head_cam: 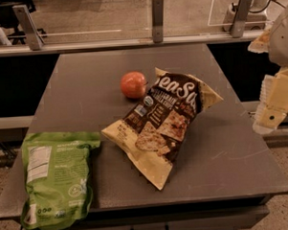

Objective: Pick apple

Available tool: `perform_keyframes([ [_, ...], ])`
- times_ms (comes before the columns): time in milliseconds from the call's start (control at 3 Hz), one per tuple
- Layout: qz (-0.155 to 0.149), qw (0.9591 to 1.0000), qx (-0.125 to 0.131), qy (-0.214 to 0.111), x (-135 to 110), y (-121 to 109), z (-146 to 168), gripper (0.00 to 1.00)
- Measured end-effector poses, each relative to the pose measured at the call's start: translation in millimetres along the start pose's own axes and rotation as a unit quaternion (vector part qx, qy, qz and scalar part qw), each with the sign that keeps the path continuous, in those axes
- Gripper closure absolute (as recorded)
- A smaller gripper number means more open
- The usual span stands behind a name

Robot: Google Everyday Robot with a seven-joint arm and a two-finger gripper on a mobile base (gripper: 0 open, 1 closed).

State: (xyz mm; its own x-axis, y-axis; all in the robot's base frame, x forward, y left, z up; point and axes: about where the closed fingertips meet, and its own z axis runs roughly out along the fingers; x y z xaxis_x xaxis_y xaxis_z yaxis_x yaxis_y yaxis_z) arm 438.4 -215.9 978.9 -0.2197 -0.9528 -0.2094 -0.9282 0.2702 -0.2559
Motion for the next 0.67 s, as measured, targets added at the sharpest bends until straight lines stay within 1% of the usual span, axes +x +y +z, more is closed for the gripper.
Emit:
perform_keyframes([
  [333,0.000,1.0000,0.000,0.000,-0.1,-0.1,0.0,0.00],
  [667,-0.011,0.9997,0.008,-0.018,-22.0,-21.7,6.8,0.00],
])
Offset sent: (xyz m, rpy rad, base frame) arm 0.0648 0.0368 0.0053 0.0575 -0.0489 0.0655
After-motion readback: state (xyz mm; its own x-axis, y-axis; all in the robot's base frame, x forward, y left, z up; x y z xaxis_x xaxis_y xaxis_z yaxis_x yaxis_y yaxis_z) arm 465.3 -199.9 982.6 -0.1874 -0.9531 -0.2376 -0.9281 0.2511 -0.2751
